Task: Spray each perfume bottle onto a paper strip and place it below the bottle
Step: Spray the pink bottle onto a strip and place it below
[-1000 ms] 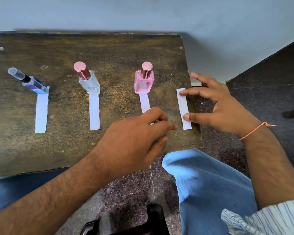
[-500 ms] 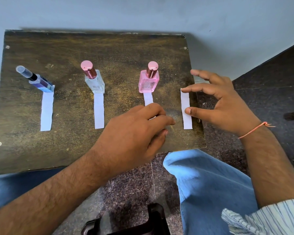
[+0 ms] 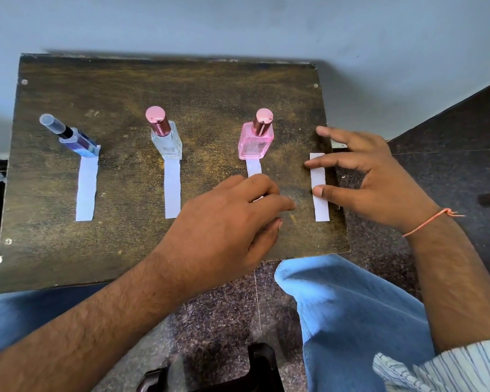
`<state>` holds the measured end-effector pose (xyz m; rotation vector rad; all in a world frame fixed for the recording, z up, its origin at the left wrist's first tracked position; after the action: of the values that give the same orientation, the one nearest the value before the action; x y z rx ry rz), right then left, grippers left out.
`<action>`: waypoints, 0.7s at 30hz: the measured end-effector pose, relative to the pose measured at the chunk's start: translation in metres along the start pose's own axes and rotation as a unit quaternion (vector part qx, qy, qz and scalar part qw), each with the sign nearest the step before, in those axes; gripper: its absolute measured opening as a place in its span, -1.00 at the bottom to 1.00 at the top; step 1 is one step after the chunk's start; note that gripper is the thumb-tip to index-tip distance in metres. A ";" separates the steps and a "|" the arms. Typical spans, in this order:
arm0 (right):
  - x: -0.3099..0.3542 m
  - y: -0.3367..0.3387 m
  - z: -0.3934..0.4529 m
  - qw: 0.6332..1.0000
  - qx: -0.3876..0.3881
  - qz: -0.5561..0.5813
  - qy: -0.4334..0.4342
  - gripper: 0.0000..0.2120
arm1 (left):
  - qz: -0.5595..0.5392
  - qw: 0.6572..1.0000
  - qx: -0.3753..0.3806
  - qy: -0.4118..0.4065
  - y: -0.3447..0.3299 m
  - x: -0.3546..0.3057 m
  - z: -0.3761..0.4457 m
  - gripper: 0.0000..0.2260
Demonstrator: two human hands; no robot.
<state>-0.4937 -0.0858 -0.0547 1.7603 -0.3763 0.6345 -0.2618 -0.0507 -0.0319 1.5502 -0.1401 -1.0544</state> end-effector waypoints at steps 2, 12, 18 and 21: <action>-0.001 0.001 0.000 1.000 -0.001 -0.001 -0.001 -0.55 | -0.002 1.000 0.003 -0.001 -0.002 0.000 0.000 -0.71; -0.006 0.006 0.000 1.000 -0.030 -0.005 -0.003 -0.48 | -0.005 1.000 0.009 -0.002 -0.004 -0.001 0.000 -0.71; -0.004 0.007 0.000 0.999 -0.031 -0.010 -0.004 -0.49 | -0.007 1.000 0.011 -0.004 -0.005 -0.001 -0.001 -0.71; -0.003 0.008 0.000 0.999 -0.033 -0.013 -0.003 -0.48 | -0.007 1.000 0.009 -0.005 -0.004 -0.001 -0.001 -0.71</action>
<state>-0.5001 -0.0881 -0.0501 1.7019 -0.3726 0.5920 -0.2640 -0.0481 -0.0348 1.5652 -0.1453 -1.0744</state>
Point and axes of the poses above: each hand's wrist, its own z-axis towards the middle knuckle, its own y-axis out of the back of the hand, x = y × z, the point moved 7 cm from there along z, towards the middle knuckle, and after that the axes turned 1 degree about z, right-handed, at the moved point
